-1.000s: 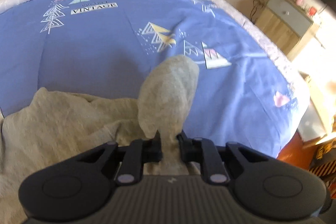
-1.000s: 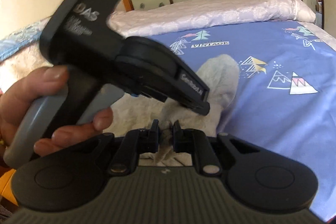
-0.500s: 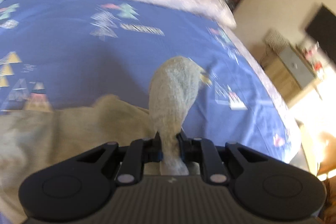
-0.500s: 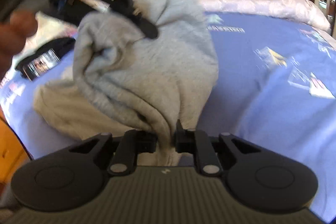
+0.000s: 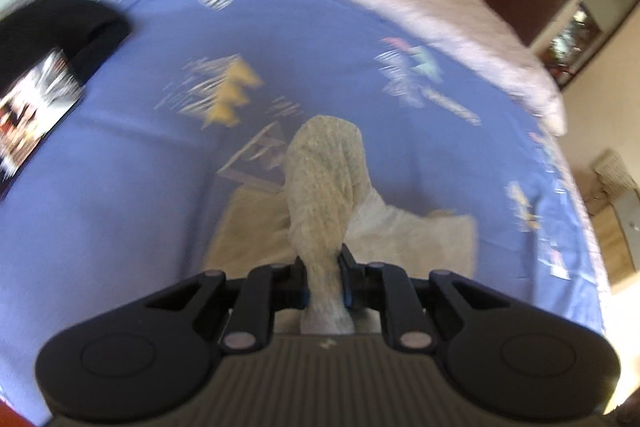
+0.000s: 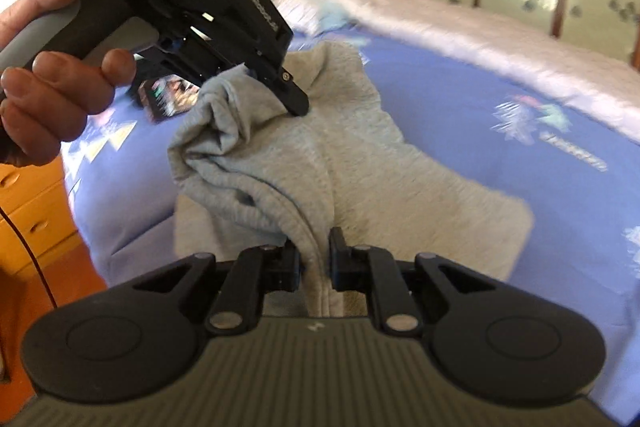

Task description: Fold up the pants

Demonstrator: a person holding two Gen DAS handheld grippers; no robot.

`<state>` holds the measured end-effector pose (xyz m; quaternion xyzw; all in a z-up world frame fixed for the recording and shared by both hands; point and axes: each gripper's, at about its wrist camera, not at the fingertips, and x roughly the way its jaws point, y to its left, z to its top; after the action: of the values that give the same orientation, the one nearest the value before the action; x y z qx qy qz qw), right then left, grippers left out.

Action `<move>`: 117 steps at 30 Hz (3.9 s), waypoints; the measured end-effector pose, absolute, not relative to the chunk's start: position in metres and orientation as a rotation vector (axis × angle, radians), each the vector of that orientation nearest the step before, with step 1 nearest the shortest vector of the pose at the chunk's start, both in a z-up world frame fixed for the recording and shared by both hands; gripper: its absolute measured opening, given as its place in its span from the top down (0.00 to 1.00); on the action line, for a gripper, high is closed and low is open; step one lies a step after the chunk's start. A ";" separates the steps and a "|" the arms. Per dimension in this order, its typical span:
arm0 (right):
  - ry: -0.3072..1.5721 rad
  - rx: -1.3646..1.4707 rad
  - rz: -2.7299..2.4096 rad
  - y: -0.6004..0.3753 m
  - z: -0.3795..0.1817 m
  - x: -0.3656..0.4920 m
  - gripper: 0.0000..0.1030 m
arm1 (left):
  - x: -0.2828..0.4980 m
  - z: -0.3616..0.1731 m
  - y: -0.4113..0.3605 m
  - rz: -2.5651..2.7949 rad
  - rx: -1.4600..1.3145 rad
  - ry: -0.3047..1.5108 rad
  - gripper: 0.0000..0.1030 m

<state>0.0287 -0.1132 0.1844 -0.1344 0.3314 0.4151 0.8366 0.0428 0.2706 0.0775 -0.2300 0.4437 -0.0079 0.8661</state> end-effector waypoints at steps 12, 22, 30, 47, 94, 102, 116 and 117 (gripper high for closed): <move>0.723 -0.301 0.957 -0.117 0.188 0.020 0.46 | 0.009 0.050 0.314 0.050 -0.552 0.878 0.43; 0.812 -0.290 0.998 -0.107 0.175 0.009 0.58 | -0.005 0.029 0.292 0.126 -0.397 0.946 0.68; 0.849 -0.118 0.973 -0.140 0.190 0.033 0.55 | -0.012 0.047 0.297 0.147 -0.378 0.858 0.26; 1.052 0.330 0.674 -0.242 0.159 0.069 0.41 | 0.003 0.047 0.280 0.136 -0.279 0.879 0.23; 1.109 0.601 0.796 -0.267 0.126 0.066 0.00 | -0.015 0.001 0.299 0.068 -0.456 0.873 0.00; 1.131 0.587 0.792 -0.266 0.127 0.070 0.00 | -0.011 0.001 0.301 0.048 -0.453 0.893 0.00; 1.137 0.368 0.778 -0.210 0.134 0.084 0.18 | -0.008 0.000 0.279 -0.092 -0.447 0.896 0.00; 1.129 0.325 0.781 -0.205 0.135 0.083 0.21 | -0.008 0.000 0.277 -0.083 -0.443 0.895 0.00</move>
<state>0.0829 -0.2047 0.1349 0.1496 0.5187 0.3589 0.7614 -0.0078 0.2770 0.0000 -0.2125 0.4290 -0.0396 0.8771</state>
